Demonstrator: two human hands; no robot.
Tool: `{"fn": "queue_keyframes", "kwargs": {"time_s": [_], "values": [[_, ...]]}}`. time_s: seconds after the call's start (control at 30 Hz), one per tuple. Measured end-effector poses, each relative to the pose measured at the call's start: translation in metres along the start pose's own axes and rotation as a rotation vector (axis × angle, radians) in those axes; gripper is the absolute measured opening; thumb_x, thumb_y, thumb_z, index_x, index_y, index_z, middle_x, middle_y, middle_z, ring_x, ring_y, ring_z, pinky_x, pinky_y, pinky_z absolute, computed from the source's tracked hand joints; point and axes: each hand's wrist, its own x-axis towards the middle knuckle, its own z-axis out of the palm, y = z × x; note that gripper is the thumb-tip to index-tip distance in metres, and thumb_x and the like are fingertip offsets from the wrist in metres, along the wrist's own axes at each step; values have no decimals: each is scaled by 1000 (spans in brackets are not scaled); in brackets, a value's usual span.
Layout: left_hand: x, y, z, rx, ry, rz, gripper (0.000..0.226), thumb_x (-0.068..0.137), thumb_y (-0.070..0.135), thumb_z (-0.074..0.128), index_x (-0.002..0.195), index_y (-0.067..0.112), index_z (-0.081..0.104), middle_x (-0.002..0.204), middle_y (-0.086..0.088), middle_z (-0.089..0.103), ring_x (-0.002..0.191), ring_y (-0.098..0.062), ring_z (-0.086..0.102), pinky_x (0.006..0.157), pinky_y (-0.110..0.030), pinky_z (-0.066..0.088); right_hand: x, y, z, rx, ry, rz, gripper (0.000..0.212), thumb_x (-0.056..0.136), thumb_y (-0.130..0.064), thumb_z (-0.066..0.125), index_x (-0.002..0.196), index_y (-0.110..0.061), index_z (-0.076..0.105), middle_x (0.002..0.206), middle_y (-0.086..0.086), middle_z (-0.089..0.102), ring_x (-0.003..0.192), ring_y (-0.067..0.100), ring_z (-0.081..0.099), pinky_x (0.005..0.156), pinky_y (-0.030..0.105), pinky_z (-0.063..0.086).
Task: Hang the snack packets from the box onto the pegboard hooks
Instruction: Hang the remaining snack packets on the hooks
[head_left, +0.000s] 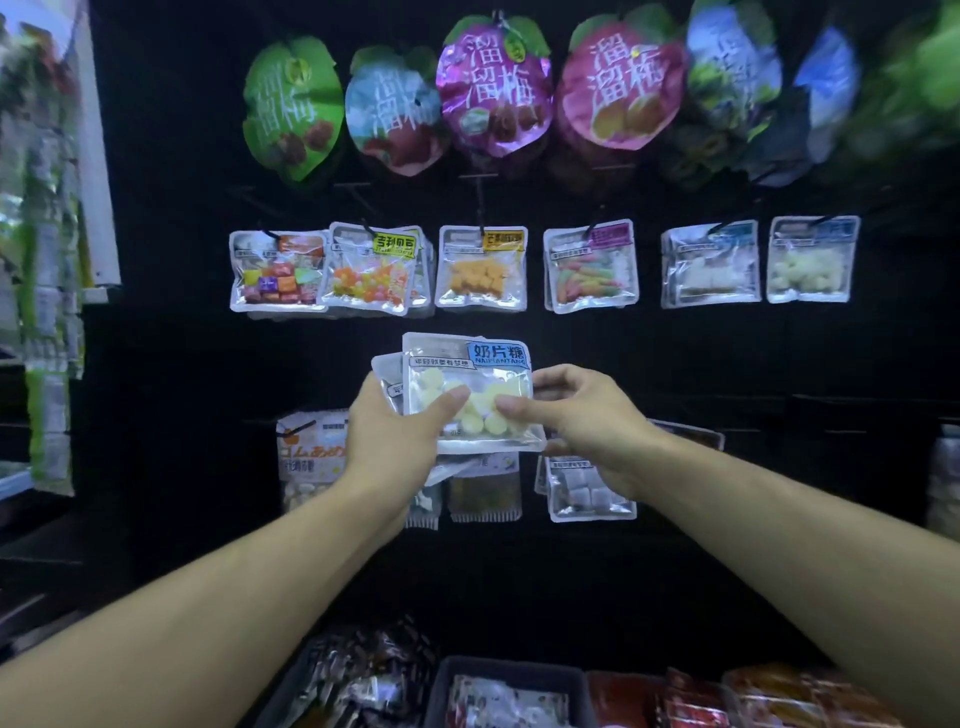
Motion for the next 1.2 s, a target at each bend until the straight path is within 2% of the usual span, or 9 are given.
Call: {"fn": "queue_keyframes", "kwargs": {"time_s": [0.1,0.23,0.33,0.47,0.57,0.73,0.93,1.07,1.2], "values": [[-7,4,24,-11,-48,11,39,86,23,89,117,26,66,107,3,81,100,-21,79,95,-52,62,-8,1,-25,17,25,20,52,74,-21,94,115,-8,64,104,7,79,80,17,79,63,32,63],[-10,6,54,-66,-107,-80,45,84,39,89,122,29,67,117,6,79,113,-22,73,103,-54,55,-8,11,-67,41,121,30,52,79,-16,92,117,-6,58,109,15,77,95,31,79,87,55,63],[-7,2,78,-107,-158,-144,27,97,17,77,122,22,68,116,-3,80,109,-30,77,100,-58,58,-3,20,-107,82,240,6,43,83,-15,88,115,-11,58,111,12,76,100,32,77,89,50,62],[-6,-10,109,-56,-251,-167,43,93,-13,70,126,14,64,114,-11,80,100,-28,79,85,-43,63,4,25,-170,129,443,-62,34,94,-12,77,120,-20,56,107,5,78,95,21,76,85,42,61],[-8,-15,129,-44,-306,-184,39,93,-12,70,120,16,67,110,-9,81,98,-27,80,83,-43,64,9,30,-213,128,596,-122,37,97,-12,72,128,-24,56,109,4,76,93,19,76,76,38,61],[-8,-12,171,-101,-366,-197,31,95,-9,71,109,19,71,102,-8,84,97,-29,81,88,-48,63,30,30,-270,150,805,-206,35,97,-12,70,123,-33,60,107,-3,76,97,18,75,93,46,62],[2,14,235,-114,-494,-140,25,98,-4,68,114,15,70,102,-6,84,90,-20,82,70,-29,63,72,-6,-314,285,923,-330,32,95,-8,70,116,-31,67,97,-8,74,98,17,75,92,44,63],[6,21,265,-86,-548,-95,24,100,-1,68,117,15,70,105,-4,83,97,-19,81,80,-29,62,98,-17,-328,349,947,-347,32,98,-11,69,127,-24,66,107,-4,73,94,13,71,65,11,54],[11,14,281,-109,-496,-61,25,99,-1,70,112,20,71,103,-1,84,99,-21,81,94,-38,61,111,-19,-339,383,993,-356,31,99,-12,67,128,-22,65,106,-4,70,78,1,63,44,3,41]]}}
